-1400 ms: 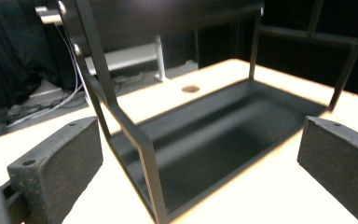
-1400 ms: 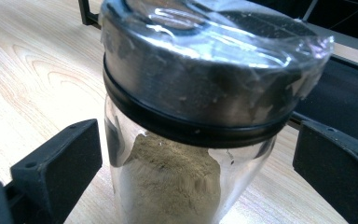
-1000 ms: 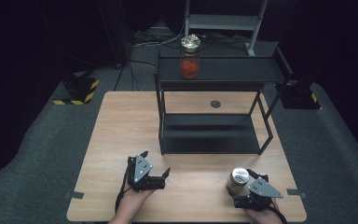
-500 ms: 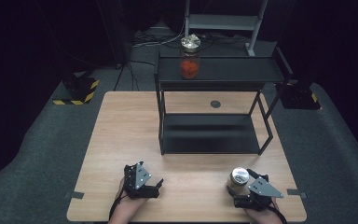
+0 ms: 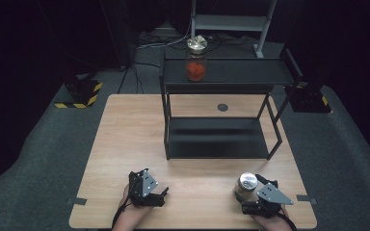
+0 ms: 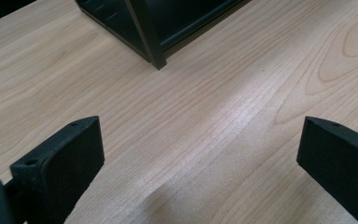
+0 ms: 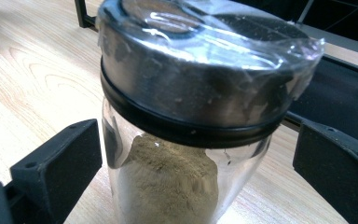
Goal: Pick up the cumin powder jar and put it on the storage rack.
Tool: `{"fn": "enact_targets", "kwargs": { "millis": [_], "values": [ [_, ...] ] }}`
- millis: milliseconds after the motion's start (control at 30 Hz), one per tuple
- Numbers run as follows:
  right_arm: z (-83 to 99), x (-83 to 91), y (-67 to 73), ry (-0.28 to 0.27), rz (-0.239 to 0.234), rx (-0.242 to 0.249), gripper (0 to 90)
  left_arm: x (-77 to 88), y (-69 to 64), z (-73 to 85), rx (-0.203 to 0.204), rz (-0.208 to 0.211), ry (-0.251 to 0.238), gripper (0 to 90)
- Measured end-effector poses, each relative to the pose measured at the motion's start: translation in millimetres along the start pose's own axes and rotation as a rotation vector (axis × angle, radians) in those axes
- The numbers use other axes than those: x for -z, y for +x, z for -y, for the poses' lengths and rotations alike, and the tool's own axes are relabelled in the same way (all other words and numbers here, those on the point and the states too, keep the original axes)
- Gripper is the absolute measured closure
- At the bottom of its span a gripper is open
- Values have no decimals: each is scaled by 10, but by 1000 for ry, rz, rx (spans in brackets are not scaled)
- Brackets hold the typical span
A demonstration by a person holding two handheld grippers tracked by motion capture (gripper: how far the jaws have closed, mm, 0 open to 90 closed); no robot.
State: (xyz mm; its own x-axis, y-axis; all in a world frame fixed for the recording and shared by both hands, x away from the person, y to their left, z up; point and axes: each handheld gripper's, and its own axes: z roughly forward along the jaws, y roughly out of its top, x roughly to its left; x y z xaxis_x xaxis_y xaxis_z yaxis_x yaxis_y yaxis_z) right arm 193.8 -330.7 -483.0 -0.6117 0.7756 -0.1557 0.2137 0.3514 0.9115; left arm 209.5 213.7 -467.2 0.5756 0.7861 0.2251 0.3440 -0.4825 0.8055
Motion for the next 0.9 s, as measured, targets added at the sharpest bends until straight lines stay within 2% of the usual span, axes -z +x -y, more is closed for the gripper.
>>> {"fn": "enact_targets", "kwargs": {
  "millis": [200,433,667,900],
  "values": [
    [13,7,6,-8,2,0,2,13,-15,21,4,-7,-10,9],
    [14,22,23,-19,5,14,2,17,-33,27,-16,-7,-14,9],
    [-8,107,37,-64,27,-8,1,20,-29,25,-16,-6,-12,9],
    [-21,163,58,-114,41,-26,0,26,-8,39,0,-2,-19,9]
  ]
}}
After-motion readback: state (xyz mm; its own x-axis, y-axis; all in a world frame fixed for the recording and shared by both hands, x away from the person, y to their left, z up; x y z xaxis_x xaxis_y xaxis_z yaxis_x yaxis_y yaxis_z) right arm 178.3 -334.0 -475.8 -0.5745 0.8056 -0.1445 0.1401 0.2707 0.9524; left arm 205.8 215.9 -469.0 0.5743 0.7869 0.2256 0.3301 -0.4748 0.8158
